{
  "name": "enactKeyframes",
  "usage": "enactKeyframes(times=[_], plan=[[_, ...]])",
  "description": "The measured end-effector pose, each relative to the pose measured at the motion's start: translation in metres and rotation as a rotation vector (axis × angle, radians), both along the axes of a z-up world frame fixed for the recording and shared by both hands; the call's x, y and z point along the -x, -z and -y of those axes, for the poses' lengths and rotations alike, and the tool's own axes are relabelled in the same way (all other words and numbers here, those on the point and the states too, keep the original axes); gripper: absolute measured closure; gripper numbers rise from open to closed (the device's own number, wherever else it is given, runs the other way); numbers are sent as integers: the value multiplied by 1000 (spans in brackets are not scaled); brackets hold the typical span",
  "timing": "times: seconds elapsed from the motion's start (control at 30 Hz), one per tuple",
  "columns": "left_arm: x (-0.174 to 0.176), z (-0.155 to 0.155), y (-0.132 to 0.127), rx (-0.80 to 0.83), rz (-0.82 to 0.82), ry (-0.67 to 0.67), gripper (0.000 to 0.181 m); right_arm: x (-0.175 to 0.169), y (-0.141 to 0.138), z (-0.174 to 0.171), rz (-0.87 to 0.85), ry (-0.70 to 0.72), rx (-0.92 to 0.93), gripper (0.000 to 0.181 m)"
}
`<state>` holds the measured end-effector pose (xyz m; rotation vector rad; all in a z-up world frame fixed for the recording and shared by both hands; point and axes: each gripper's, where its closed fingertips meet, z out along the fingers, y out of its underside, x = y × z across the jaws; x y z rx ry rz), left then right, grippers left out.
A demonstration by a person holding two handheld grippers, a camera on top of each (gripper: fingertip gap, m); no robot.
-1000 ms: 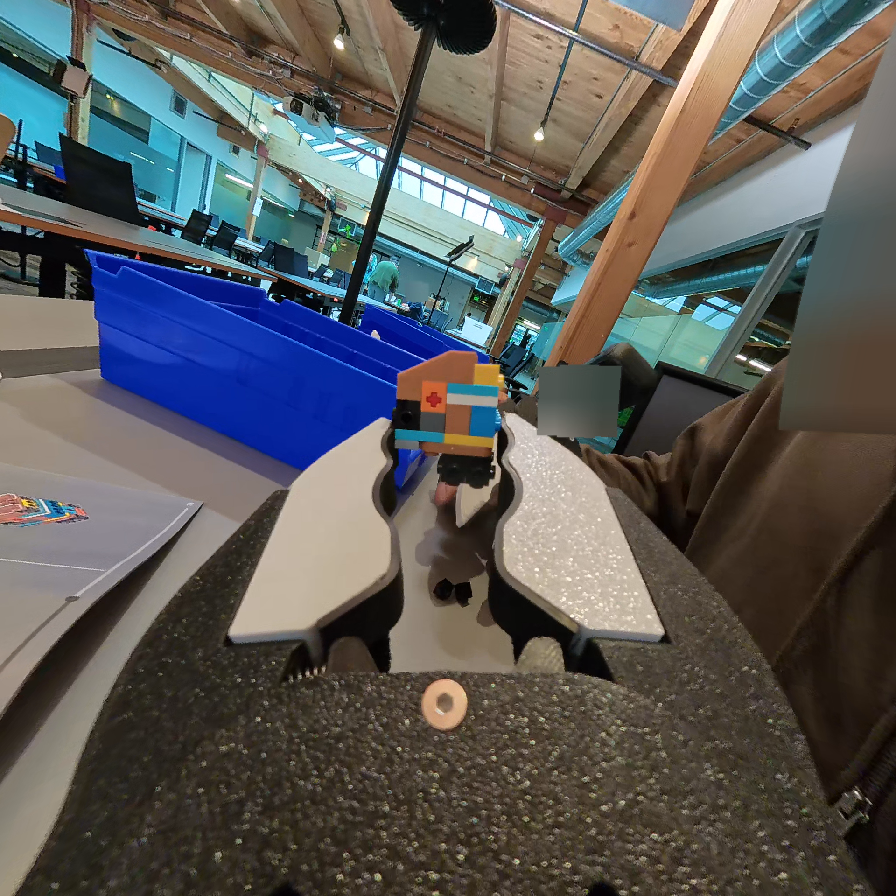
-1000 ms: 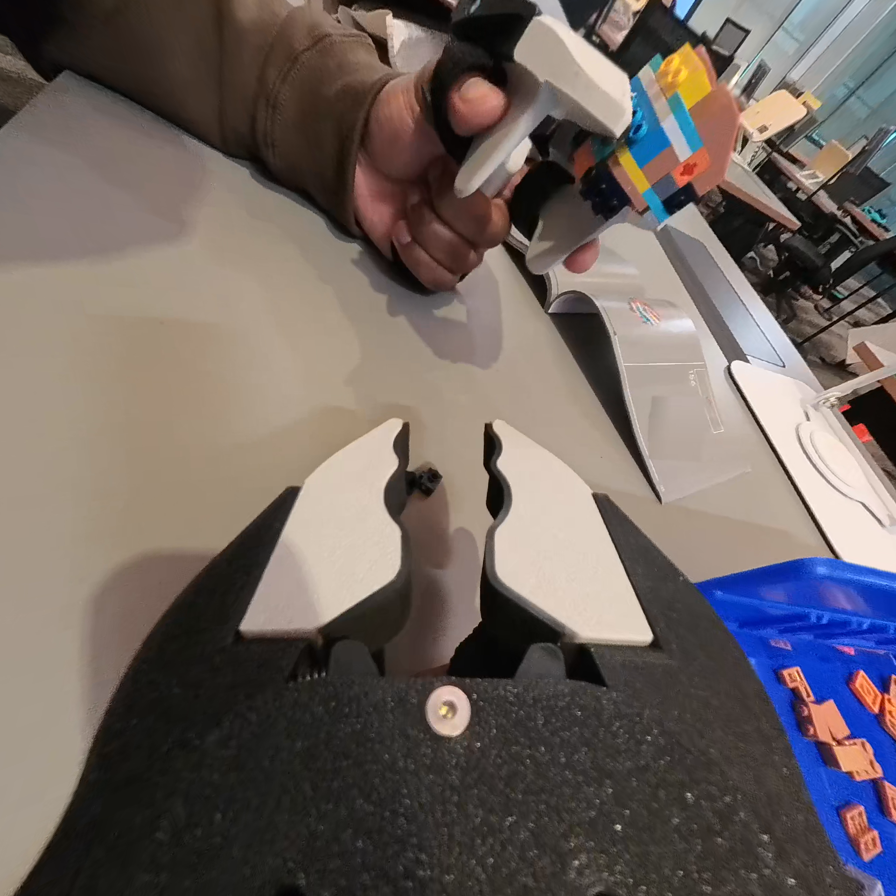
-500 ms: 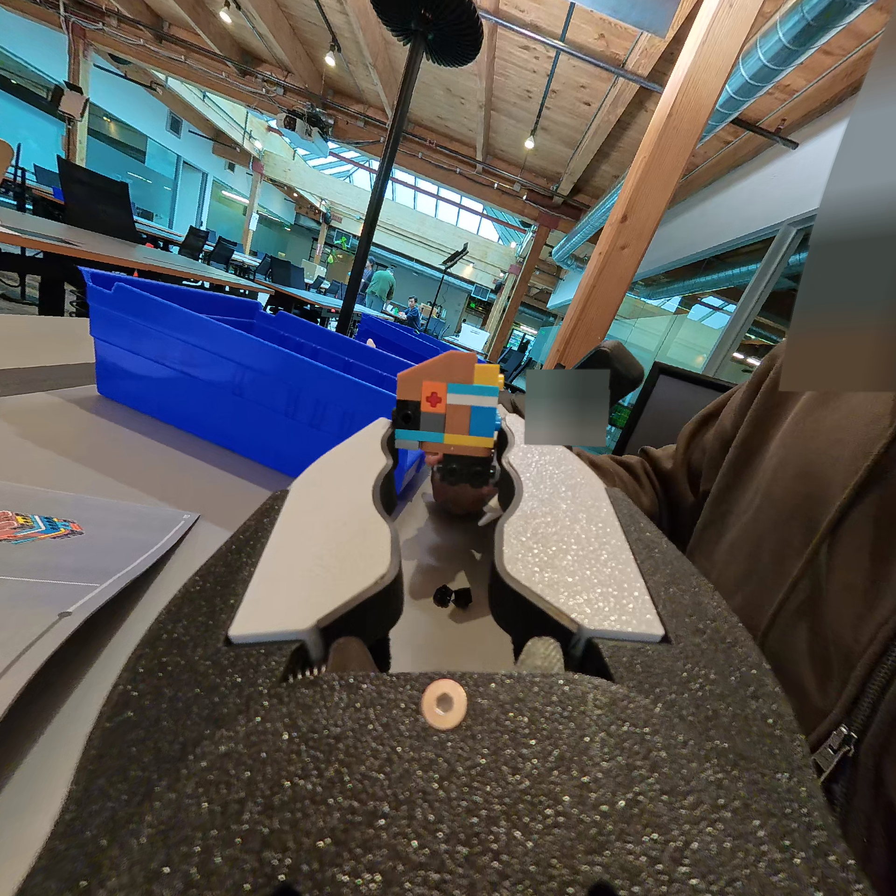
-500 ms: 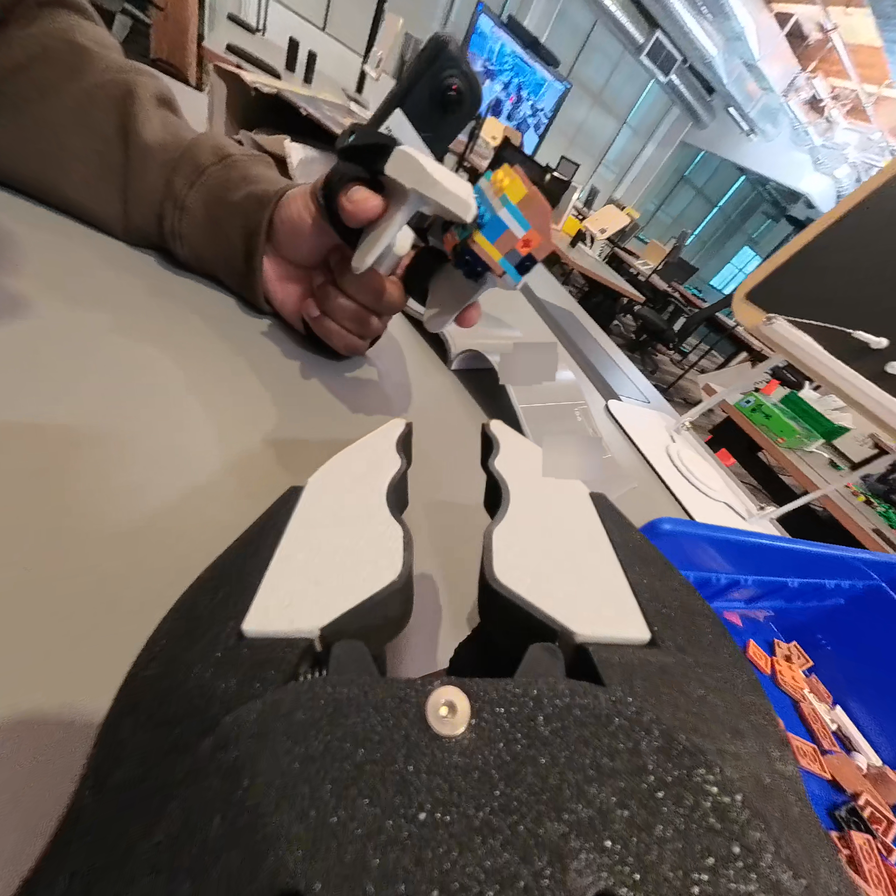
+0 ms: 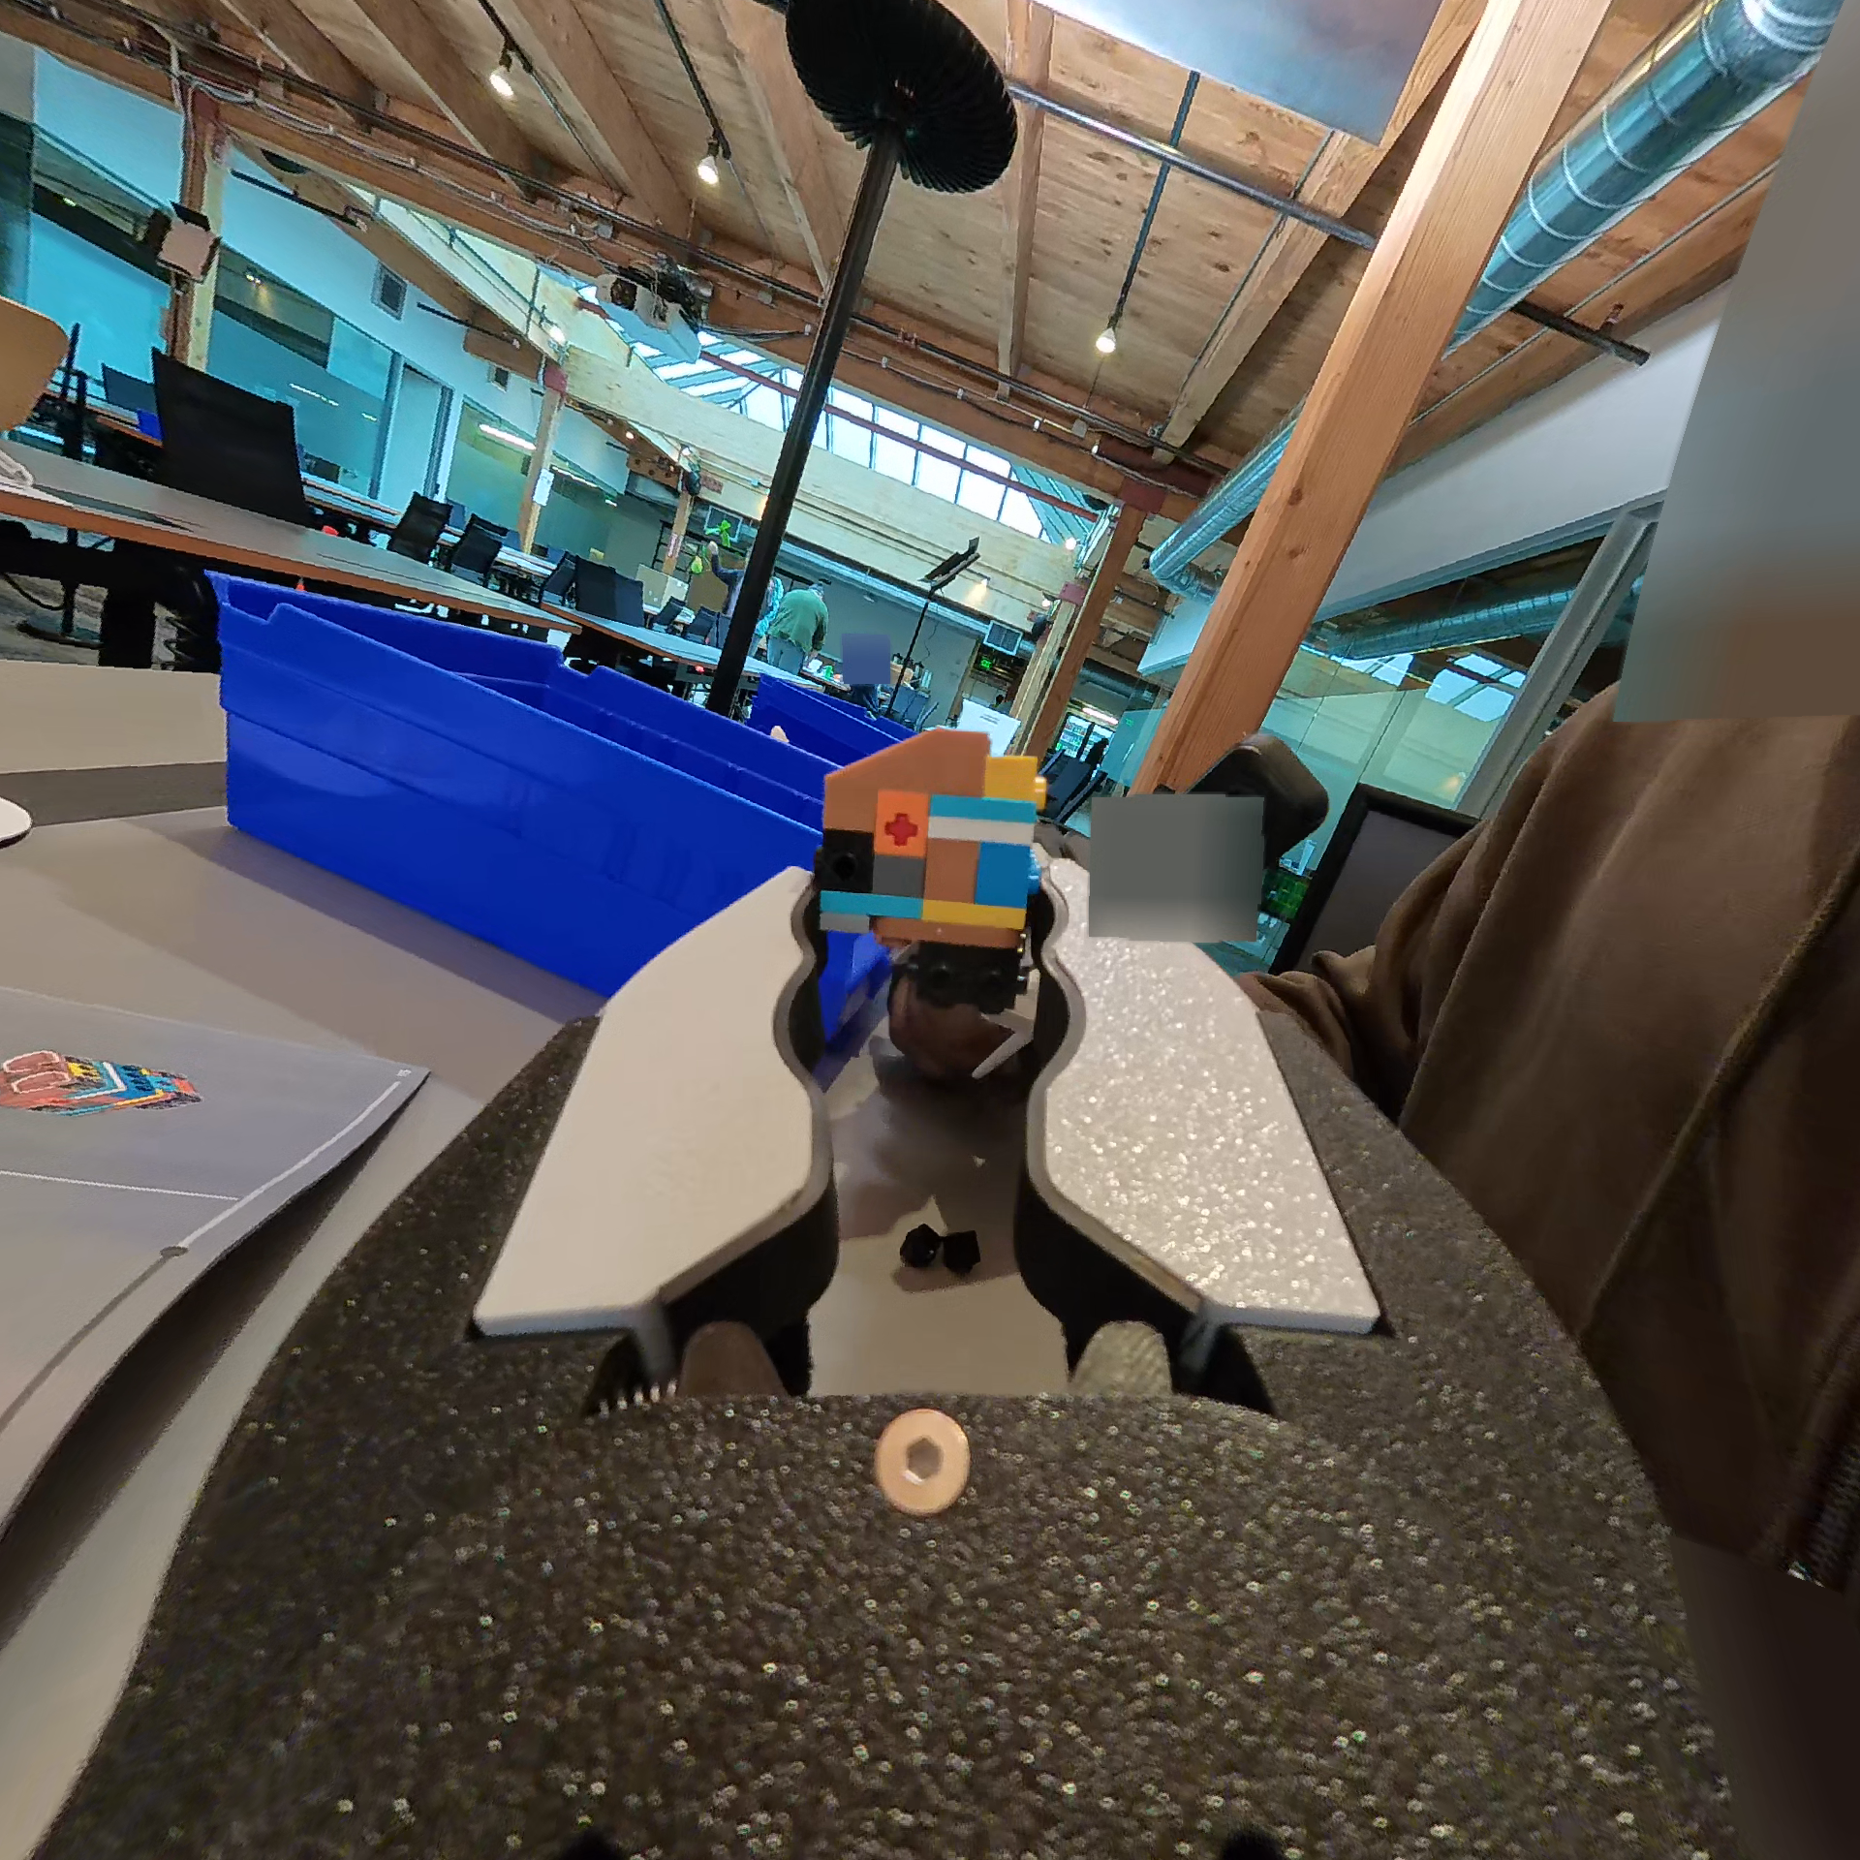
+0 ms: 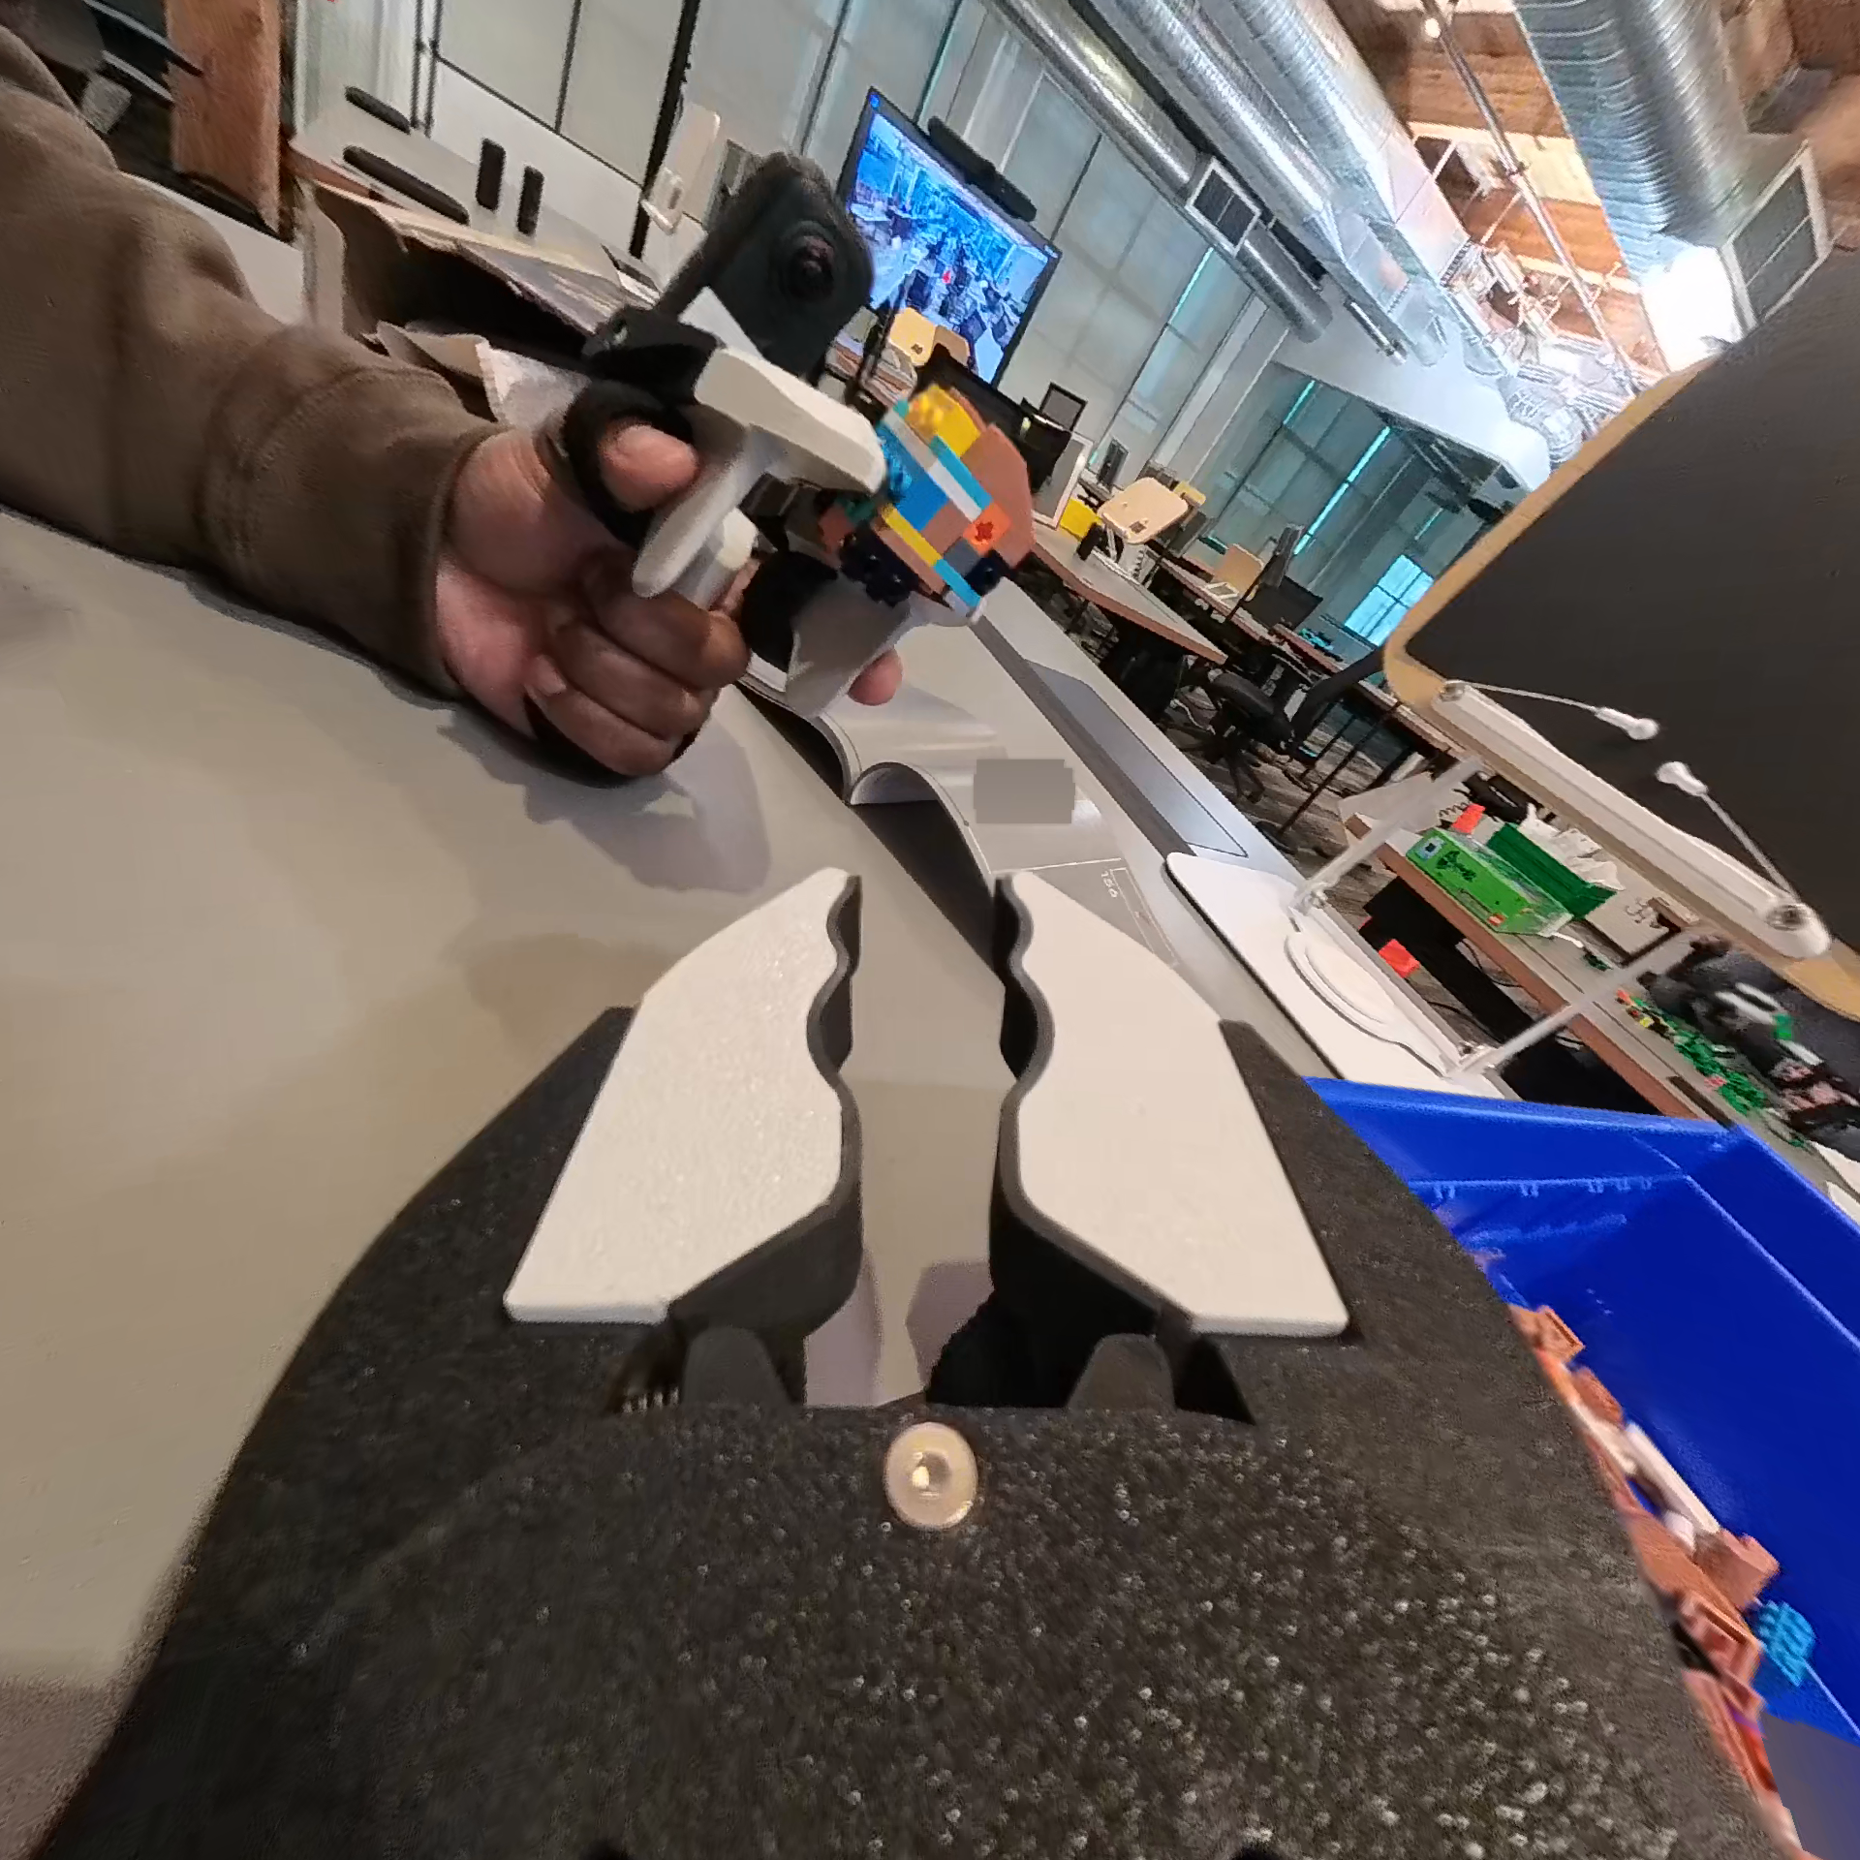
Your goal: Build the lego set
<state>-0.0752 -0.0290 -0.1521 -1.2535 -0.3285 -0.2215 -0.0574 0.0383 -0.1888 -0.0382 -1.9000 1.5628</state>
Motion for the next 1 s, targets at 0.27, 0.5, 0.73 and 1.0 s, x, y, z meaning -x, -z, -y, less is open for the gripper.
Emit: enactKeyframes(times=[0.27,0.5,0.73,1.0], plan=[[3,3,0,0,-13,-34,143,1,-5,-20,57,194,46,157],[3,2,1,5,-12,-28,142,-19,12,-45,85,435,-21,157],[2,1,1,14,-16,-28,142,-41,53,-39,414,540,-176,154],[-2,-1,3,35,-27,-19,142,-47,79,-9,516,520,-340,156]])
